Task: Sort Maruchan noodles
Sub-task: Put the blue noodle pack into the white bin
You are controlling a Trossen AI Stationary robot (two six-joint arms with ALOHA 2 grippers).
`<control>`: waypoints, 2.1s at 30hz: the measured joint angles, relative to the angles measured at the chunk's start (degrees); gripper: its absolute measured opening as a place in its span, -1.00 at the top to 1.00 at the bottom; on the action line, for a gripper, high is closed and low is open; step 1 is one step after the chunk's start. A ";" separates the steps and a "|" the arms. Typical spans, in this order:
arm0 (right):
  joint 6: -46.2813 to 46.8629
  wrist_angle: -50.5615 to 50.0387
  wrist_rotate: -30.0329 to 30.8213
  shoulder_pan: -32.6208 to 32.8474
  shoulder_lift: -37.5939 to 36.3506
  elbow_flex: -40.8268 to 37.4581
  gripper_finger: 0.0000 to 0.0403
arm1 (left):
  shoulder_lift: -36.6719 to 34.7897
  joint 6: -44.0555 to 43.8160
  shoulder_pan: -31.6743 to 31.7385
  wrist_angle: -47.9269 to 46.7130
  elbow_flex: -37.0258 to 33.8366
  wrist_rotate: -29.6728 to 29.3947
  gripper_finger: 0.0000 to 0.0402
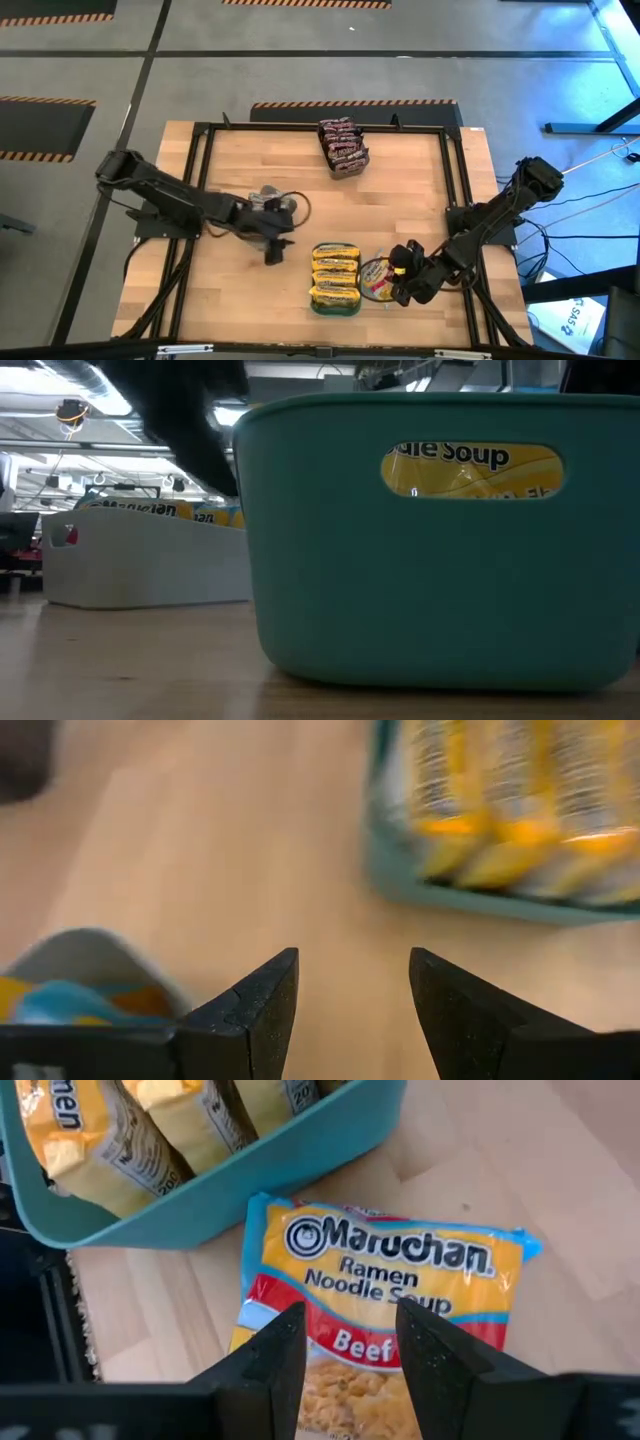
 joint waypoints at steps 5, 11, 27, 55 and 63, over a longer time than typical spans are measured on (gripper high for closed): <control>0.20 0.98 -0.42 -0.02 0.02 0.00 0.32 | 7.79 3.49 1.73 -4.89 6.55 -3.79 0.07; -0.07 6.19 -5.76 0.04 0.81 0.02 0.32 | 11.04 6.94 2.54 -5.45 10.79 -4.63 0.07; 2.87 -6.02 7.19 -5.86 8.40 -0.08 0.32 | 11.13 6.11 3.24 -4.01 9.05 -5.11 0.07; -43.47 3.87 -6.64 -48.07 -18.89 -14.48 0.32 | 23.68 12.02 15.91 32.56 10.66 11.30 0.07; -38.91 21.58 -14.64 -51.49 -22.06 -27.49 0.32 | 37.77 10.82 17.87 27.87 24.20 12.08 0.07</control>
